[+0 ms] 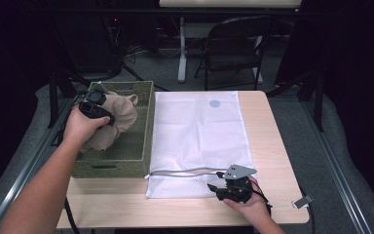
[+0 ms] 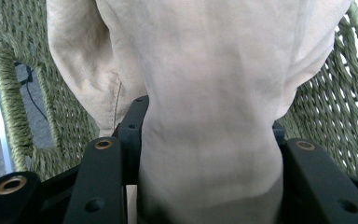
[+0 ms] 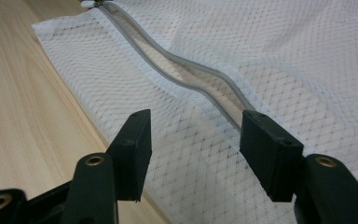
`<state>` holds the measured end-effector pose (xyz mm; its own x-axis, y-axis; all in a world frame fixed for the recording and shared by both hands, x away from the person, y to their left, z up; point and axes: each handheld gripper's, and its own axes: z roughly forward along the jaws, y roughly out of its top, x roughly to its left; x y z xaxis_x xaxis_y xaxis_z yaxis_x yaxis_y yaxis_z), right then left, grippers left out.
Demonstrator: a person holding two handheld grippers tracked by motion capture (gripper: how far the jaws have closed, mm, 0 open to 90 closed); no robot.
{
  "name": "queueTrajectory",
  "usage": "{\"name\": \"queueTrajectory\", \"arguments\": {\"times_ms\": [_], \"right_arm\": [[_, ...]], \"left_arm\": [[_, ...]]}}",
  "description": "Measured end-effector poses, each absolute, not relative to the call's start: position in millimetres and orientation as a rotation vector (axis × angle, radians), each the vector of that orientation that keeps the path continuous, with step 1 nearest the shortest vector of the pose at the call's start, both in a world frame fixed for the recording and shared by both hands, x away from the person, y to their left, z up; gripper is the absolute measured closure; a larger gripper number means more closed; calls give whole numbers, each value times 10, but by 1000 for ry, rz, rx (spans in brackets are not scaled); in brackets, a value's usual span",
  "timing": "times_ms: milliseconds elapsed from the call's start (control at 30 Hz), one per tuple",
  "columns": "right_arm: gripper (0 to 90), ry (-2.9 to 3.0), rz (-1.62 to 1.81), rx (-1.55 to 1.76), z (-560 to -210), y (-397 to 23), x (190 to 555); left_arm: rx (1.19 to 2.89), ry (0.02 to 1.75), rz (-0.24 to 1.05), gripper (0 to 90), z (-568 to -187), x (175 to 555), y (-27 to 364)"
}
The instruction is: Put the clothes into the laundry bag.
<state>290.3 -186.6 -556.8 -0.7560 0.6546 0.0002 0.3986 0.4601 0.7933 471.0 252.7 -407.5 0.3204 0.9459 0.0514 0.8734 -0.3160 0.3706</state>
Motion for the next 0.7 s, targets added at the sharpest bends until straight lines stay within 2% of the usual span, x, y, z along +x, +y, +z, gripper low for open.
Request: {"name": "queueTrajectory", "arguments": {"times_ms": [700], "right_arm": [[428, 2404, 1190, 899, -5572, -1861, 2902]], "left_arm": [[2380, 1511, 402, 522, -3849, 4501, 2451]]}}
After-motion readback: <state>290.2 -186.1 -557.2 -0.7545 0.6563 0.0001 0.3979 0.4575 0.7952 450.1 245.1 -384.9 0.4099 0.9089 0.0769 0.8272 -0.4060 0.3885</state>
